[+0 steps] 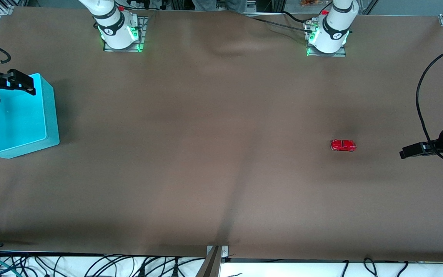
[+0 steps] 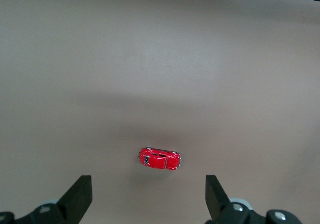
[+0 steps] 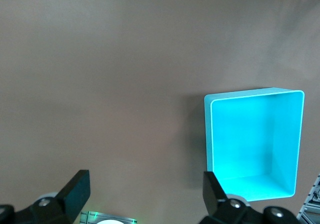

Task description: Wind red beetle toy and store in blue box

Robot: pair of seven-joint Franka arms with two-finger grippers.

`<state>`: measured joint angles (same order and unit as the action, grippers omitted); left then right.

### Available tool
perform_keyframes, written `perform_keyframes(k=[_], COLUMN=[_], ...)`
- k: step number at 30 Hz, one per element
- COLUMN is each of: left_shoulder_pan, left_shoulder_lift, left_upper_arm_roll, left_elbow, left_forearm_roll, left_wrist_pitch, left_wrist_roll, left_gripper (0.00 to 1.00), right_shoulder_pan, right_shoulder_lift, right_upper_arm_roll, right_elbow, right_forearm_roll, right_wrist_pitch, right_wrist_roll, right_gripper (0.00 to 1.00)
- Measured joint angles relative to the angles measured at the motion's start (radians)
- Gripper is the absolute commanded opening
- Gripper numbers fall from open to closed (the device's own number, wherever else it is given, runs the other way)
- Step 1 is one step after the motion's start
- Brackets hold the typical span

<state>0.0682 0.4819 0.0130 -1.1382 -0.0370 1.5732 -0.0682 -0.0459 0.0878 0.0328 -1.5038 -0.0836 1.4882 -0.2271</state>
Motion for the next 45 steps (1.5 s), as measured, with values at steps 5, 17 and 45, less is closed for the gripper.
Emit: perform_keyframes(k=[5,17,45], left_shoulder_pan=[0.0,0.002,0.005], left_shoulder_lift=[0.0,0.0,0.002], left_upper_arm_roll=[0.0,0.001,0.036], left_elbow=[-0.002,-0.003,-0.372], left_forearm_roll=[0.0,0.0,-0.073], left_wrist_pitch=[0.0,-0.011,0.197], left_wrist_roll=[0.0,0.0,-0.748], left_gripper=[1.0,1.0,1.0], right_shoulder_pan=[0.0,-0.001,-0.002], right_shoulder_lift=[-0.002,-0.004,-0.004], right_upper_arm_roll=[0.0,-0.002,-0.003], right_elbow=[0.001,0.002,0.002], right_forearm_roll=[-0.002,-0.003,-0.003], right_wrist_pitch=[0.005,0.005,0.005], right_wrist_roll=[0.001,0.001,0.05], right_gripper=[1.0,1.0,1.0])
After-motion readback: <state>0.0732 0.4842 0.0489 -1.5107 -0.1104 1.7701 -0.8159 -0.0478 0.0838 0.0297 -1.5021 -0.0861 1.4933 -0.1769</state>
